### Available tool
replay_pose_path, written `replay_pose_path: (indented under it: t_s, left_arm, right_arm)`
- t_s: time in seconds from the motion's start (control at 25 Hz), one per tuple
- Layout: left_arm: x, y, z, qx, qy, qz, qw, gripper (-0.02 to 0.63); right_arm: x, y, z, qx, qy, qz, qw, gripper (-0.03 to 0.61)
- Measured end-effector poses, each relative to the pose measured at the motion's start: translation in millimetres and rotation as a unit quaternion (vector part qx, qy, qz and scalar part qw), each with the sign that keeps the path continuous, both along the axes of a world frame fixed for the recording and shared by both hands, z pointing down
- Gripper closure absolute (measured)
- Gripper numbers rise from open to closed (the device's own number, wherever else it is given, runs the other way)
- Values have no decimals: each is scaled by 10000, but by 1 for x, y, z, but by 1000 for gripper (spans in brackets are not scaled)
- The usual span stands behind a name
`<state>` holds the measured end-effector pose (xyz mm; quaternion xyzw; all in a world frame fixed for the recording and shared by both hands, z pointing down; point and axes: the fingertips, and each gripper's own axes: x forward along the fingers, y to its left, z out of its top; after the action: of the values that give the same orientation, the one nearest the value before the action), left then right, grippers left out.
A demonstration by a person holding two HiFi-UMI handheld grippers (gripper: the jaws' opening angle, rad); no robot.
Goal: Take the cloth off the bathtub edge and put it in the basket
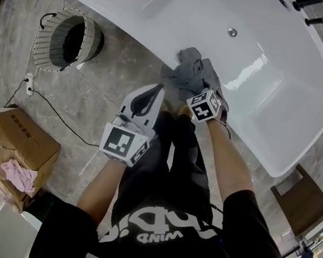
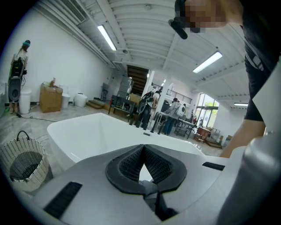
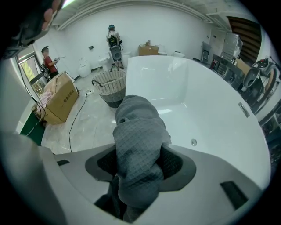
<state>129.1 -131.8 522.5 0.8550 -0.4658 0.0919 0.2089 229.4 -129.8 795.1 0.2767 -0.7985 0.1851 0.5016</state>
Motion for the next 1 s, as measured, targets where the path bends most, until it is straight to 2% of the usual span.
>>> replay_pose_path:
  t_s: [0.24, 0.32, 0.36, 0.52, 0.68, 0.84, 1.0]
  left_arm:
    - [-7, 4, -15, 32, 25, -59, 10000, 603]
    - [-8, 4, -19, 33, 38, -68, 10000, 603]
    - [-8, 4, -19, 25, 41, -65, 10000, 603]
    - [-3, 5, -22, -6, 57, -37, 10000, 603]
    - [-4, 5, -38, 90, 59, -42, 9999, 603]
    - [-9, 9, -59, 169, 64, -106, 9998, 603]
    - [-13, 15, -90, 288, 76, -189, 9994, 603]
  right_arm:
    - [2, 6, -30, 132, -243, 218, 9994, 404]
    - [3, 8, -39, 170, -310, 219, 9991, 479]
    - [3, 8, -41, 177, -327, 212, 9991, 496]
    - [3, 8, -52, 201, -434, 153, 9987, 517]
    - [1, 6, -85, 388, -625, 88, 9973, 522]
    - [-1, 8, -140, 625, -901, 180, 9938, 522]
    - [0, 7, -217, 1044, -1214, 255, 9868, 522]
